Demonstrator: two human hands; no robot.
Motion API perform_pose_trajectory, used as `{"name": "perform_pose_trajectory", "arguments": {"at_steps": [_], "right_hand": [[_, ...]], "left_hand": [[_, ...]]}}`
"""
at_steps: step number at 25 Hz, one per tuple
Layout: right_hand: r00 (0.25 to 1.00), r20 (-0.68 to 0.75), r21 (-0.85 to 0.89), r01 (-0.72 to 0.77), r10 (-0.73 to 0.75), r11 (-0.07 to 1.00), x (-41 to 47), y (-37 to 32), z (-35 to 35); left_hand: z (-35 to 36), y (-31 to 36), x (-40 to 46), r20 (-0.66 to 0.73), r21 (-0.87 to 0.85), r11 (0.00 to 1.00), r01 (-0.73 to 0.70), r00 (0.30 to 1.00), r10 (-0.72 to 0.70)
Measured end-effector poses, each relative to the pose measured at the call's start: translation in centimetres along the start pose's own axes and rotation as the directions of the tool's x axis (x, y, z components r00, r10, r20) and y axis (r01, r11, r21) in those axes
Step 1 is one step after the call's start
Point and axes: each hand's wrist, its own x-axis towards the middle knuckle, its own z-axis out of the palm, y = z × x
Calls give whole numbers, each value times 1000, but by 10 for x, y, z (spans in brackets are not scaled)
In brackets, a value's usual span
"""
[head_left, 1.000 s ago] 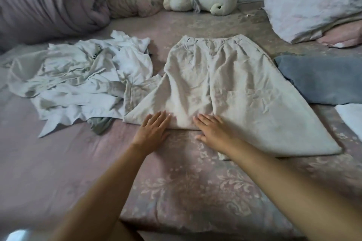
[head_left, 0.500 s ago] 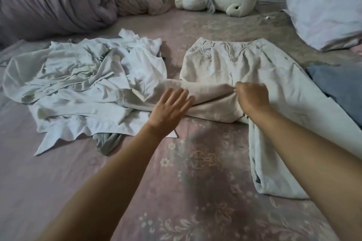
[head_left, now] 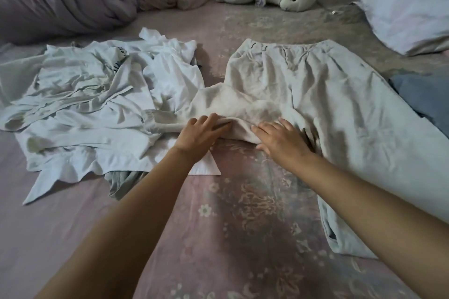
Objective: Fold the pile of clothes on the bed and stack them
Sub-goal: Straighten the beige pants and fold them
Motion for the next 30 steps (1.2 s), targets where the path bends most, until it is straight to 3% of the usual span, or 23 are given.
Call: {"name": "perform_pose_trajectory", "arguments": {"at_steps": [4, 8, 11, 13, 16, 18, 20, 23, 26, 28, 30], "right_hand": [[992, -122, 185, 65, -42, 981, -6, 10, -19], [991, -50, 312, 130, -120, 941, -35, 6, -55], [994, 12, 370, 97, -109, 924, -61, -3, -86], [995, 88, 382, -75, 45, 921, -73, -9, -100], [984, 3, 203, -175, 178, 963, -80, -29, -96], [977, -17, 238, -202, 212, 950, -85, -55, -93], [994, -6, 325, -101, 108, 940, -98, -87, -90], [988, 85, 318, 93, -126, 944, -119, -126, -81], [929, 361, 321, -45, -78, 946, -120, -144, -81], [893, 449, 274, -124, -13, 954, -118, -152, -82], [906, 422, 252, -131, 13, 959, -118, -166, -85]], "left_hand": [[-26, 9, -15, -102, 29, 999, -26, 994, 29], [-82, 32, -59, 42, -239, 965, -107, 992, 120], [-132, 61, -87, 280, -630, 769, 111, 956, 91], [-147, 73, -89, 333, -743, 622, 247, 943, 23], [-132, 79, -86, 421, -678, 608, 412, 896, -138], [-118, 88, -95, 521, -529, 692, 490, 832, -191], [-115, 100, -115, 457, -406, 821, 402, 867, -199], [-122, 116, -166, 220, -447, 882, 151, 974, -55], [-115, 114, -210, 98, -366, 930, -39, 992, 80], [-114, 110, -219, 68, -419, 908, -2, 997, 34], [-121, 110, -218, 77, -534, 834, 140, 990, -116]]}}
